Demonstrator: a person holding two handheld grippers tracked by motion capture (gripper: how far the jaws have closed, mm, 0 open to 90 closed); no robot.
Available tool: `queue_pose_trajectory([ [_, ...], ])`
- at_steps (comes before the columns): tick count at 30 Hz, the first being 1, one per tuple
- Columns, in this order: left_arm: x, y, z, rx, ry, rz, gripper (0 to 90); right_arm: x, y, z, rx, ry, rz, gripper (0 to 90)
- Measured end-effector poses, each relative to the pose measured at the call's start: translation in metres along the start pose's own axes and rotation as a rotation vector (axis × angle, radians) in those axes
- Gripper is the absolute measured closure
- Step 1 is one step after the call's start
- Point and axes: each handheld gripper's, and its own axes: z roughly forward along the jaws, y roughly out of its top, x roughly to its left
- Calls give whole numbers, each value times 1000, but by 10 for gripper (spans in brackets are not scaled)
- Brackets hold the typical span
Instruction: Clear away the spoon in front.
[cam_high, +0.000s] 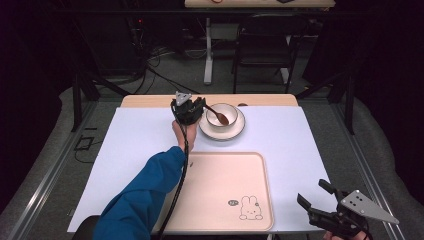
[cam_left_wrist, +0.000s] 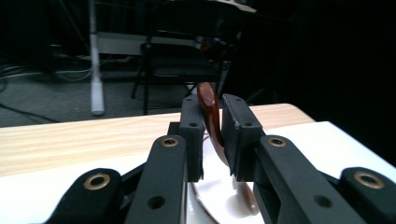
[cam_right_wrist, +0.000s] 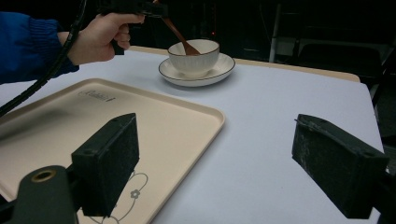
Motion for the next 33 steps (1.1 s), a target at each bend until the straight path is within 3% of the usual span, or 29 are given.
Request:
queue_pose_trajectory([
  [5,-3,9,-1,8,-49,24,835,0,0,0,0,0,0,140],
  [12,-7,21,-4,20,-74,96,843,0,0,0,-1,1,0,140],
  [21,-6,40,-19,26,-113,147,843,0,0,0,-2,2,-1,140],
  [33,1,62,-47,22,-164,160,843,0,0,0,-1,0,-1,140],
])
